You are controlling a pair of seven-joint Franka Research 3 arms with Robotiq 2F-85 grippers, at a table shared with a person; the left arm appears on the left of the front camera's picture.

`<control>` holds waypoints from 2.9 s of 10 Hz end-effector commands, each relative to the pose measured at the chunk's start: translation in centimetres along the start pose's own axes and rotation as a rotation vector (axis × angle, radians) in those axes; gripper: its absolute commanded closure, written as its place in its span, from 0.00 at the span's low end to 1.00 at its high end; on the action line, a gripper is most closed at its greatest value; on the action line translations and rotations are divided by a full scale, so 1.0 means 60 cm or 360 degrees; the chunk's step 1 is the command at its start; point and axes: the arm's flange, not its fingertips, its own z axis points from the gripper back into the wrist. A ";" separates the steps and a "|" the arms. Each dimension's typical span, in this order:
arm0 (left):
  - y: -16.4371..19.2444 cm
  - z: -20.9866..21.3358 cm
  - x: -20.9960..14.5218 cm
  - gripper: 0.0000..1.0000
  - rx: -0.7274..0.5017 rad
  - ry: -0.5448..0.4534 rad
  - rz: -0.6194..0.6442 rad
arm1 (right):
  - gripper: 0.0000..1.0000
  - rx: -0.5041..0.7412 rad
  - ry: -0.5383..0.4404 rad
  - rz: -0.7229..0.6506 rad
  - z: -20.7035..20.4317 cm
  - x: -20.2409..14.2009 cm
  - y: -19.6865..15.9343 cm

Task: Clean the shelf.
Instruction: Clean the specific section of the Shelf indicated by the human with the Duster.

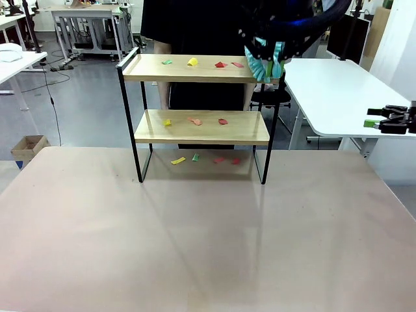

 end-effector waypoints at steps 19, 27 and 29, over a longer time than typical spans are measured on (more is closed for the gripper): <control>0.393 0.093 -0.010 0.86 0.0516 0.0014 0.0329 | 0.00 0.0005 -0.0001 0.0007 -0.002 0.005 0.001; 0.374 0.140 -0.024 0.86 0.0350 -0.0006 0.0215 | 0.00 0.0005 -0.0001 0.0007 -0.002 0.005 0.001; 0.407 0.176 -0.039 0.86 0.0085 0.0085 0.0042 | 0.00 0.0005 -0.0001 0.0007 -0.002 0.005 0.001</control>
